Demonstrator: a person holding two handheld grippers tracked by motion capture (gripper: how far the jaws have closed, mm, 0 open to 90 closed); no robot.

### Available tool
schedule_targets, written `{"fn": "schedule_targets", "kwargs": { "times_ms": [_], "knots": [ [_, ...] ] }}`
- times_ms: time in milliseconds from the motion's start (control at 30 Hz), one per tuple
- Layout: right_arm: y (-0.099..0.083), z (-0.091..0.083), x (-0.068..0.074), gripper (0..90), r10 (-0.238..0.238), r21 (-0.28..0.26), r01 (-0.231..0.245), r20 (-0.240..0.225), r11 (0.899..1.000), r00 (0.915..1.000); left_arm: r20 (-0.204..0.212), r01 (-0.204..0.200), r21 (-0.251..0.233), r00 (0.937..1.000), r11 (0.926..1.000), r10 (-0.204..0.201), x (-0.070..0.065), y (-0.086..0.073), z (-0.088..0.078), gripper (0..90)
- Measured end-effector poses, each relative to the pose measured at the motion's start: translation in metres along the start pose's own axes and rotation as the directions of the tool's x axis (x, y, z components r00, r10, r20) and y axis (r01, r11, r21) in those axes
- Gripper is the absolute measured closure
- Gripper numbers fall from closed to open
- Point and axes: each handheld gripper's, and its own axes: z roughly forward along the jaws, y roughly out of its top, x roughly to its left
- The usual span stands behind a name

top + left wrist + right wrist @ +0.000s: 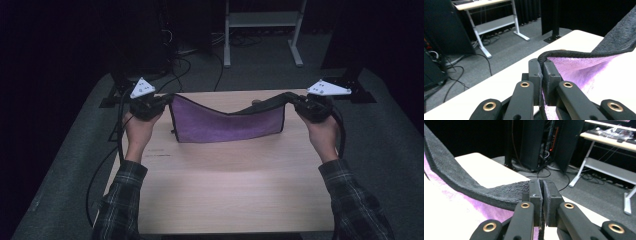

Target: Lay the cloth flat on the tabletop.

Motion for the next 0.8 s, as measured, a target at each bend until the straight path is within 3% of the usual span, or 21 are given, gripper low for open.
{"fn": "schedule_targets", "kwargs": {
  "times_ms": [233, 467, 633, 800],
  "knots": [
    [-0.029, -0.012, 0.013, 85.6, 0.010, 0.026, -0.008, -0.049, 1.000, 0.9988, 0.052, 0.039, 0.021, 0.9978, 0.9990, -0.040, -0.011, -0.030, -0.006, 85.9],
    [-0.050, -0.021, 0.023, 85.5, 0.020, 0.055, -0.015, -0.079, 0.998, 0.9967, 0.085, 0.044, 0.044, 0.9953, 0.9981, -0.048, -0.022, -0.050, -0.010, 85.9],
    [-0.075, -0.031, 0.031, 85.5, 0.023, 0.095, -0.013, -0.105, 0.995, 0.9942, 0.120, 0.062, 0.068, 0.9904, 0.9957, -0.070, -0.029, -0.065, -0.017, 85.9],
    [-0.085, -0.040, 0.036, 85.5, 0.023, 0.125, -0.007, -0.120, 0.992, 0.9925, 0.143, 0.067, 0.089, 0.9866, 0.9938, -0.079, -0.038, -0.081, -0.025, 85.9]
  ]
}}
